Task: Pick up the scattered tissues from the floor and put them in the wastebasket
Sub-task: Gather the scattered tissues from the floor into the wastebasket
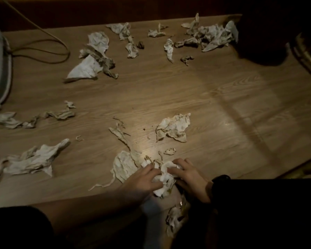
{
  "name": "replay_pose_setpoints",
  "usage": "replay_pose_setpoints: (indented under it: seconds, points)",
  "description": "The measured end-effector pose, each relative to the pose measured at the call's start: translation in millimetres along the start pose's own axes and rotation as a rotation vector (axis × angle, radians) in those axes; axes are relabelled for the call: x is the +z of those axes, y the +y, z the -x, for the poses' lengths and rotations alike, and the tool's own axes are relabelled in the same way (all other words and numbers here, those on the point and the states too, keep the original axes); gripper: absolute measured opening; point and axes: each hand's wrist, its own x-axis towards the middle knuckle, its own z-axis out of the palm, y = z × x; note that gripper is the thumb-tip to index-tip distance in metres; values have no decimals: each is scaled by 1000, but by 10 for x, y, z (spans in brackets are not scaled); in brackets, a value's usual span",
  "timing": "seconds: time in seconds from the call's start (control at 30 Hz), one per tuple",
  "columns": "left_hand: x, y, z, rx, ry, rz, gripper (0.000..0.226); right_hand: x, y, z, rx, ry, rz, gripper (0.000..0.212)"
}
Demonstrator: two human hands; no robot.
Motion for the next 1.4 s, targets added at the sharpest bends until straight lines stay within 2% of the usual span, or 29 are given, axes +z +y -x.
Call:
replay_pose_setpoints:
  seconds: [0.1, 0.23, 0.33, 0.43, 0.5, 0.6, 0.7, 0.8, 0.87, 0.93, 1.03, 1.2, 1.27, 1.4]
  points:
    - [-1, -103, -97, -89, 45, 72, 26, -13, 101, -142, 3, 109, -51, 19]
    - [-179, -429, -151, -216, 105, 68, 29, -260, 297, -211, 243, 351, -223, 14]
    - [-359, -680, -142, -209, 155, 49, 21, -386, 274, -152, 343, 476, -367, 13]
    - [-496, -810, -80, -155, 163, 38, 23, -402, 51, 3, 372, 363, -605, 16]
    - [-541, -855, -21, -107, 154, 10, 26, -362, -115, 180, 289, 170, -690, 42]
    - [-565, -864, 90, -36, 84, -53, 30, -112, -210, 380, -28, -21, -360, 76]
    - [-532, -872, 254, 40, -49, -108, 35, 236, -176, 390, -259, -68, -75, 87]
    - [-553, -855, 428, 93, -211, -224, 44, 354, -126, 307, -392, -102, 200, 76]
    - [-550, -811, 528, 70, -306, -275, 51, 353, -73, 273, -430, -119, 262, 66]
    - [-542, -723, 605, 74, -292, -277, 52, 297, -53, 223, -432, -120, 147, 49]
    - [-396, -715, 619, 115, -244, -332, 41, 193, -39, 129, -383, -93, -23, 25]
    - [-263, -902, 446, 92, -84, -32, 30, 31, 85, -176, -238, 54, -67, 23]
    - [-328, -960, 329, 86, -28, -15, 25, -128, 134, -304, -155, 135, -56, 20]
    - [-441, -1064, 138, -16, 99, 33, 21, -513, 210, -564, 23, 402, -117, 25]
